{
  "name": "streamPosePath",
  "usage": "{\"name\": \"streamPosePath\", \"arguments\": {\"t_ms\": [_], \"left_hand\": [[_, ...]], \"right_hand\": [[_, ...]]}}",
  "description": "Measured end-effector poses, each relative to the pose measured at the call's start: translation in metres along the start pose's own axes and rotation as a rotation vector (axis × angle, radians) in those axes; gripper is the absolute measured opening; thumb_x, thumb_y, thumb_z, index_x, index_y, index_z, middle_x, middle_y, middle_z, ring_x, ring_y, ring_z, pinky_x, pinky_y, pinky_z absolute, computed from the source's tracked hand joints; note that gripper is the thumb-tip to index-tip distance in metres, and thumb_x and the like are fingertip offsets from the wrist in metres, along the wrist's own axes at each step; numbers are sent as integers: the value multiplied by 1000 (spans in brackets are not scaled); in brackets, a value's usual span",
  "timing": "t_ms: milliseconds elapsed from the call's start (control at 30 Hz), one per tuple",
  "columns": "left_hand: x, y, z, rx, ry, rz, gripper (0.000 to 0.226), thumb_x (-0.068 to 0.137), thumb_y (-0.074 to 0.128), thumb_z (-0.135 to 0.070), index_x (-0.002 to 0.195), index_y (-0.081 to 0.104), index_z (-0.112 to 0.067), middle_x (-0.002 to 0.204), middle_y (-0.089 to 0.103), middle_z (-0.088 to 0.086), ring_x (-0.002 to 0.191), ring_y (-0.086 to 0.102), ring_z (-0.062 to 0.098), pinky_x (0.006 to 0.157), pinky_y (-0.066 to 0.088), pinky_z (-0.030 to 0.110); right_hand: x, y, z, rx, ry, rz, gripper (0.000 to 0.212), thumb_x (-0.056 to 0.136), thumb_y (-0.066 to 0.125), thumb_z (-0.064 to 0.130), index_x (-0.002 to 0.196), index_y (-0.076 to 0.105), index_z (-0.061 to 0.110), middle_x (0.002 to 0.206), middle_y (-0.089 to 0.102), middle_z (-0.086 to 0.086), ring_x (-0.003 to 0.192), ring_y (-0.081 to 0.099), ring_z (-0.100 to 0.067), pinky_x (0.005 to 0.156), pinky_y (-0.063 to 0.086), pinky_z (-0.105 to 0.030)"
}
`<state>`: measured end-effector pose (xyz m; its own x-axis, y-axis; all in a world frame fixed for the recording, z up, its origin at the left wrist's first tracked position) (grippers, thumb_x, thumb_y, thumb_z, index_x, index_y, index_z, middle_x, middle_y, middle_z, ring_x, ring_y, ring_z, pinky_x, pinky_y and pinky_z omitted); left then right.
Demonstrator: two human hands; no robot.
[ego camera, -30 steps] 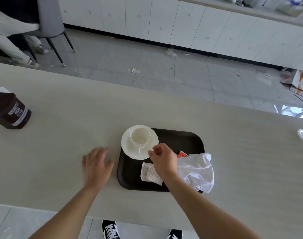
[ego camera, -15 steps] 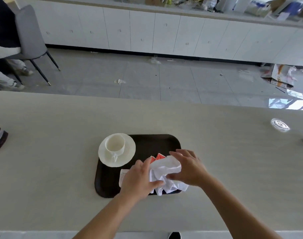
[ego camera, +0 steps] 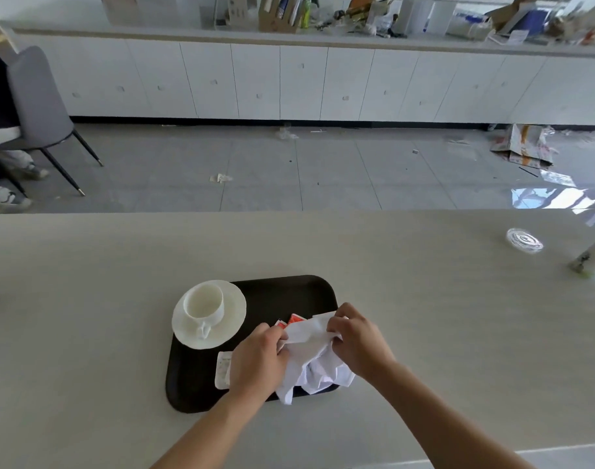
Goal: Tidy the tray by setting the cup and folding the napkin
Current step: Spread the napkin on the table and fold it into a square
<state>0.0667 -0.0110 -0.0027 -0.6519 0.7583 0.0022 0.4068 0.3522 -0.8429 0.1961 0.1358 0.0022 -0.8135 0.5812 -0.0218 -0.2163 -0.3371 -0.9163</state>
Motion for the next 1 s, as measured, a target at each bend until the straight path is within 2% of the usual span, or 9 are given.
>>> {"name": "streamPosePath", "arguments": {"t_ms": [200,400,467,600,700,767,800,900,1000], "left_hand": [[16,-49,-49,-97,113,-127,18,80,62,-8,91,69,-20,83,58,-7,67,59,16,60,51,34],[37,-73,-120,-220,274,-225,20,85,61,-9,98,70,-22,89,63,-11,75,56,3,66,38,6],[42,-71,-141,-279,313,-257,19,85,63,-8,97,71,-21,87,64,-9,76,57,4,68,38,4],[46,-40,-173,-311,329,-306,23,84,63,-2,96,71,-20,87,63,-7,75,56,4,70,40,5],[45,11,-182,-176,288,-66,34,80,54,6,98,72,-17,94,63,-1,84,60,13,75,47,23],[38,45,-178,-72,242,140,32,77,51,4,91,73,-14,92,68,2,88,63,20,76,49,30],[34,57,-175,-39,221,193,27,76,51,-1,85,73,-13,89,70,1,87,64,21,74,50,31],[25,74,-166,-36,145,185,15,76,57,-12,77,72,-14,80,72,-2,77,65,17,69,51,29],[28,79,-157,-54,105,105,9,78,59,-10,73,67,-12,75,65,-1,68,59,18,60,43,27]], "right_hand": [[-7,-74,-6,178,57,-220,19,70,67,0,85,71,12,96,61,0,72,60,-24,61,48,-29],[-24,-162,-48,181,122,-417,19,67,72,2,80,71,16,92,62,6,68,57,-20,58,42,-26],[-31,-183,-64,186,123,-478,20,68,72,3,79,70,19,93,63,8,69,59,-20,58,46,-28],[-41,-199,-108,172,130,-547,43,69,60,-8,94,76,23,119,66,8,93,66,-19,71,51,-28],[-48,-178,-145,204,172,-305,67,69,59,-5,124,66,33,145,49,15,116,58,-10,88,50,-28],[-58,-152,-172,238,260,-140,67,74,66,6,132,58,38,149,42,20,125,51,-7,95,48,-30],[-64,-141,-188,264,338,-153,59,78,66,10,130,60,37,148,45,18,124,53,-9,93,46,-28],[-91,-119,-239,305,618,-384,30,92,60,17,119,67,25,134,61,2,111,61,-25,81,42,-28],[-112,-101,-280,329,863,-430,31,97,51,21,125,62,16,129,60,-15,115,56,-36,93,45,-40]]}}
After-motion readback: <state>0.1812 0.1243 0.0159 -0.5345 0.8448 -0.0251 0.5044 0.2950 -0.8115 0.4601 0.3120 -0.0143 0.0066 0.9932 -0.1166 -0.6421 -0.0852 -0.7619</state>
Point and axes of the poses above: each hand's wrist, its own x-axis towards the middle knuckle, its own y-axis out of the palm, z = x × y, the point moved 4 cm from there along x, towards the middle knuckle
